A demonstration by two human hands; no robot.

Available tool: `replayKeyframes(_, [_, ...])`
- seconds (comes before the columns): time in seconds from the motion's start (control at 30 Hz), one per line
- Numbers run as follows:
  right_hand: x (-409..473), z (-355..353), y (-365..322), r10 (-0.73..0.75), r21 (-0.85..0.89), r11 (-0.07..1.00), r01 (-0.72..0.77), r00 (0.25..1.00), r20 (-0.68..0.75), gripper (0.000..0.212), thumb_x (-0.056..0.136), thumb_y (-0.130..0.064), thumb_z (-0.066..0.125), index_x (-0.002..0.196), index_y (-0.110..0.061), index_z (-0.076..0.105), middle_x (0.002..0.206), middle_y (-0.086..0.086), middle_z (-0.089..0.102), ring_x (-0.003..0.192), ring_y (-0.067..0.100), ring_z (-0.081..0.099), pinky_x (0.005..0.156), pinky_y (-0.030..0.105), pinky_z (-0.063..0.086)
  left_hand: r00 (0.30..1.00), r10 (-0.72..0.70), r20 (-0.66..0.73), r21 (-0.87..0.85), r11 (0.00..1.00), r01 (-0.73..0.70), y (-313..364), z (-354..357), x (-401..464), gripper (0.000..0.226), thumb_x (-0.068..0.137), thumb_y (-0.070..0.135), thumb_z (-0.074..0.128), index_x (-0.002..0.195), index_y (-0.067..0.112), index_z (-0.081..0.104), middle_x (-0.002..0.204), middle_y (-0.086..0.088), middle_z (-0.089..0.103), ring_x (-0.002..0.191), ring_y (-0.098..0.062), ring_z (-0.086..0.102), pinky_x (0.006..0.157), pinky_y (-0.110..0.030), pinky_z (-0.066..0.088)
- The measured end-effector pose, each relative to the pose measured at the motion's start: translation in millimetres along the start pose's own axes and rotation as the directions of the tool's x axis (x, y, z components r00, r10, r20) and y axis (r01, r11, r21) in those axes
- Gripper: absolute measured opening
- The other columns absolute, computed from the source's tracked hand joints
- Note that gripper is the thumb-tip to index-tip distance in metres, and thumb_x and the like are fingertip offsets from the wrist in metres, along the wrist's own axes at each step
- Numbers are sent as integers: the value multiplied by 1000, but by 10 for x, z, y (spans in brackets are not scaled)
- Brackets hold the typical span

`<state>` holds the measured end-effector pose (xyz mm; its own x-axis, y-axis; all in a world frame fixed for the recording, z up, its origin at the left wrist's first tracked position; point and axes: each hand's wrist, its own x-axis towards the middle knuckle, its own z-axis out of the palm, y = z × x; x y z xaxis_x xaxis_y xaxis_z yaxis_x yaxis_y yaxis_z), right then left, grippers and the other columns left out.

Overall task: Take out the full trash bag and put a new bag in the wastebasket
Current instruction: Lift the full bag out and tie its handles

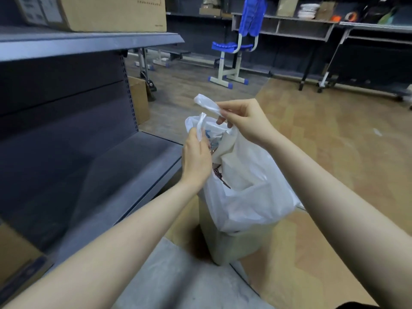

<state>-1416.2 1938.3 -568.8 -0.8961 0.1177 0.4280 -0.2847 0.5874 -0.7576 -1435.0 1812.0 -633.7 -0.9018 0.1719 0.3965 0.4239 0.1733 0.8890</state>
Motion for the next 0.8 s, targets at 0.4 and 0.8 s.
replayKeyframes(0.4, [109,26,-116,45,48,997,-52,990,131,47,82,18,35,92,-8,73,52,-20,62,50,-6,51,54,4,37,978,178,107,45,982,-183,82,142,264,24,101,20,32,108,5,49,75,-5,52,77,-34,57,59,-31,33])
replayKeyframes(0.8, [157,-197,-21,160,327,936,-129,985,-70,41,81,-36,63,71,4,58,67,12,52,62,19,49,61,27,41,799,185,572,-254,966,-43,278,-43,448,17,95,13,52,100,-3,56,76,-4,58,71,-12,58,68,-23,45])
